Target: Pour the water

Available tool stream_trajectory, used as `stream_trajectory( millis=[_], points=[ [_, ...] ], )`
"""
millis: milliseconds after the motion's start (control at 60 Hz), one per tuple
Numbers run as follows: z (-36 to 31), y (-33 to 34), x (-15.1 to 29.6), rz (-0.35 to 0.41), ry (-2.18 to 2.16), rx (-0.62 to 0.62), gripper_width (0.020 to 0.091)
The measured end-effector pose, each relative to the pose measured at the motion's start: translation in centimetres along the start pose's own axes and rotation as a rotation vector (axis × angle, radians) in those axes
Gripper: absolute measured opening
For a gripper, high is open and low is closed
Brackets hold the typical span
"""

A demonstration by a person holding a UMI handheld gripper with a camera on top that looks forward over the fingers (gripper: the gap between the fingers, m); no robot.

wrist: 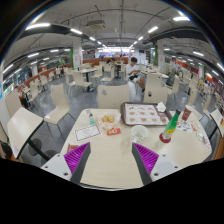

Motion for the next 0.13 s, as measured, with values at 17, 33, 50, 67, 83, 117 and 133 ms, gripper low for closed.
stream_trajectory(
  millis=[17,33,50,67,83,117,133],
  points=[
    [-0.3,0.0,0.0,-0.002,-0.002,0.005,0.0850],
    [-1.0,0.4,-0.1,-0.004,-0.002,0.009,0.0850],
    [-1.5,0.5,-0.1,-0.004,0.002,0.010,0.0847],
    [-1.9,0.6,-0.2,-0.004,0.004,0.009,0.0848],
    [-2.3,0.7,-0.2,-0.006,0.003,0.010,0.0843],
    [-3.0,0.7,-0.4,-0.011,-0.005,0.020,0.0844],
    [-3.4,0.7,-0.4,-0.014,-0.012,0.027,0.0843]
  ],
)
Point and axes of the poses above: the point between the fingertips, and its own axes, seen from behind it with the camera up: z to the right, x up, y backward, against the way the camera looks, the point moved 6 cm from there along y, backward, against the way the camera looks, and after that the axes turned 4 degrees about -y, right-handed, at the moved point
